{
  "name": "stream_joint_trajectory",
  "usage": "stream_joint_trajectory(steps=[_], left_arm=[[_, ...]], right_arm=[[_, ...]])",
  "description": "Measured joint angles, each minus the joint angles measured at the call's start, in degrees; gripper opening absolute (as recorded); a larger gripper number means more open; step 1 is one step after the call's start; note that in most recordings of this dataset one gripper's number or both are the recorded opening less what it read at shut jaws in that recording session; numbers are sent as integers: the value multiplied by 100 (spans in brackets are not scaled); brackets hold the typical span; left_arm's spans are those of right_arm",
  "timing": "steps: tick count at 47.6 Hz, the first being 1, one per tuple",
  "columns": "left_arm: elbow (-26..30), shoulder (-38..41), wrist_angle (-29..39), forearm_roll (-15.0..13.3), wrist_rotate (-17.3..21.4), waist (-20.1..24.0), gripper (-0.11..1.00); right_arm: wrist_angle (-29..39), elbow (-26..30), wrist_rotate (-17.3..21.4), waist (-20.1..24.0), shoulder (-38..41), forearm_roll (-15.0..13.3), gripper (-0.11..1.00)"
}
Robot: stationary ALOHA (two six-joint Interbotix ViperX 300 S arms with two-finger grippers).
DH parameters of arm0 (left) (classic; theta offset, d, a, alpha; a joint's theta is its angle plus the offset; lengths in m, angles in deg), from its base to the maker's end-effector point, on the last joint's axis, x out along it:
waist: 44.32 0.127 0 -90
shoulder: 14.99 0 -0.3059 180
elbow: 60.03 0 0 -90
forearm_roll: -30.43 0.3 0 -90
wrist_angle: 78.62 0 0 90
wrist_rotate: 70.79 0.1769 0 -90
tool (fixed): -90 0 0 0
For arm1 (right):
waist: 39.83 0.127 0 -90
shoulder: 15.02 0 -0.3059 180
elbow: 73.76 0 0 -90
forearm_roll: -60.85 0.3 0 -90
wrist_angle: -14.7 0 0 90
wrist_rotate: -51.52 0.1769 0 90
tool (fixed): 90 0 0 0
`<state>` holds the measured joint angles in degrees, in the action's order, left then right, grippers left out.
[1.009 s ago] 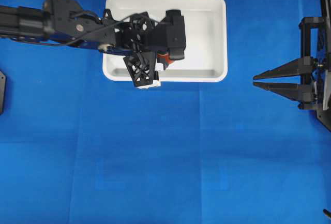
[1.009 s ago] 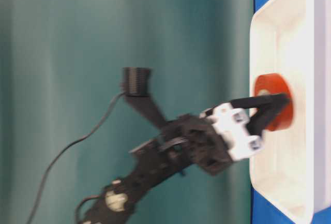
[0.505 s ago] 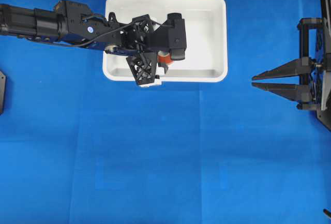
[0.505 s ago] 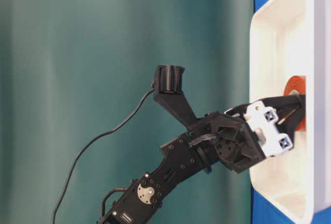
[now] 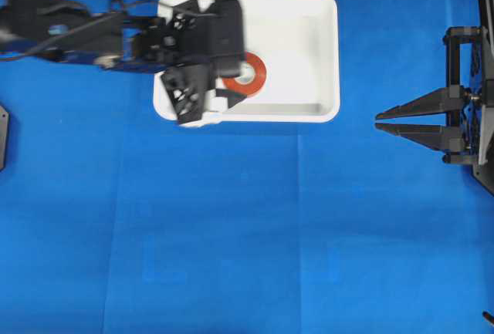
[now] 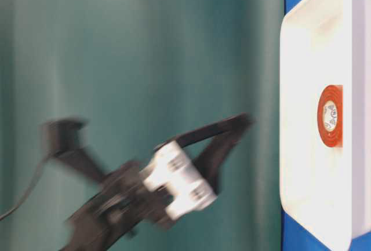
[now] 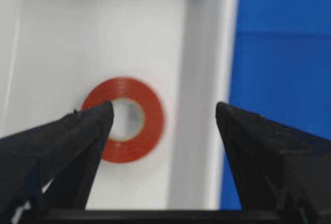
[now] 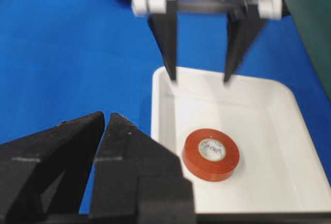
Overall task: Place one roll of tape in the white case with the left arm.
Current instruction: 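Lower the tape into the tray, open the left gripper and withdraw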
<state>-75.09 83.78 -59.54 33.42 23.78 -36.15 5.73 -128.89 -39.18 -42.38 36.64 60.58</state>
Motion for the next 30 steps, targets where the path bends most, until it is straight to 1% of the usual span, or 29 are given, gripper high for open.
stream_joint_trajectory(steps=[4,10,14,19,24,30], left_arm=[[-229,-439,-141,-9,0,-185,76],[-589,-896,-492,-53,-53,-378,76],[-888,-1248,-861,-53,-176,-527,76],[-1354,-1731,-1441,-53,-422,-694,76],[-1811,-2188,-1907,-53,-659,-712,76],[-2215,-2698,-2250,-53,-721,-765,76]], right_arm=[[0,0,0,-9,9,9,-10],[0,0,0,0,0,0,-10],[0,0,0,0,9,0,-10],[-9,0,0,-9,0,0,-10],[0,0,0,0,9,0,-10],[-9,0,0,0,9,9,-10]])
